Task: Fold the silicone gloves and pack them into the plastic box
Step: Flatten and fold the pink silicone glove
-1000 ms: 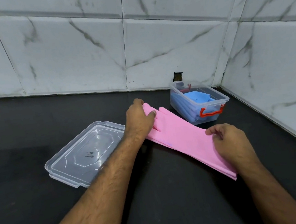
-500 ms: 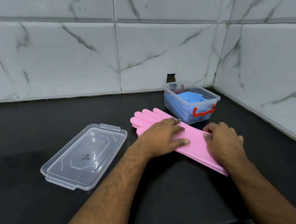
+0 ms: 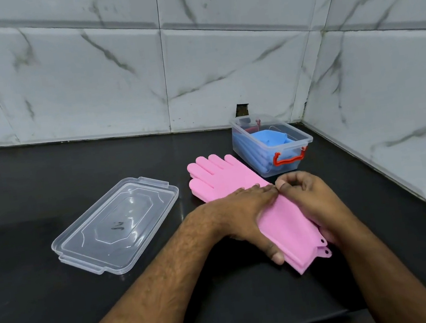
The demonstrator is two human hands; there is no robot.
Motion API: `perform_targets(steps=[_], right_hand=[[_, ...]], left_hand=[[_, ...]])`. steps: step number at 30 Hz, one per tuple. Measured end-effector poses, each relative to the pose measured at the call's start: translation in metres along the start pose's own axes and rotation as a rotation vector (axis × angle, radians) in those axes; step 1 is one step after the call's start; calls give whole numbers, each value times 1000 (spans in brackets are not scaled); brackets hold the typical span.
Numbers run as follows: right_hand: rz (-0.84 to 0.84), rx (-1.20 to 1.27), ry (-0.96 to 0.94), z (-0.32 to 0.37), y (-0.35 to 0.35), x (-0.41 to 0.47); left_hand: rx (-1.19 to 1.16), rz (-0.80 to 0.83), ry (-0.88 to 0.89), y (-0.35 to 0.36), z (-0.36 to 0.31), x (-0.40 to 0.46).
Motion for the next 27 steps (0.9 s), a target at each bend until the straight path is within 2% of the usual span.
perform_targets(steps=[2, 5, 8, 10, 13, 17, 19, 23, 27], right_hand=[[63, 306, 171, 1, -1, 2], [137, 580, 296, 5, -1, 4], [245, 768, 365, 5, 1, 4], [293, 832, 350, 5, 3, 5], [207, 702, 212, 3, 10, 6], [-125, -14, -245, -9, 16, 7], [-138, -206, -379, -10, 19, 6], [-82, -196, -425, -9, 23, 3], [-30, 24, -412, -10, 23, -1]], left_hand=[[-81, 57, -17, 2, 2, -1], [-154, 89, -21, 3, 4, 0], [-222, 36, -53, 5, 3, 0], [-318, -72, -115, 6, 5, 2], [-460, -303, -160, 4, 9, 2], [-576, -423, -395, 0, 14, 1], [-677, -470, -496, -3, 17, 3], [-882, -521, -487, -16, 16, -2], [-1010, -543, -395, -26, 20, -6]])
Point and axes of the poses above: each hand's wrist, its own x-axis towards the middle knuckle, its own y-axis out of the palm, z = x × y, the point moved 1 cm from there along x, towards the middle knuckle, and after that the axes turned 13 degrees about -z, right-handed, at the moved point
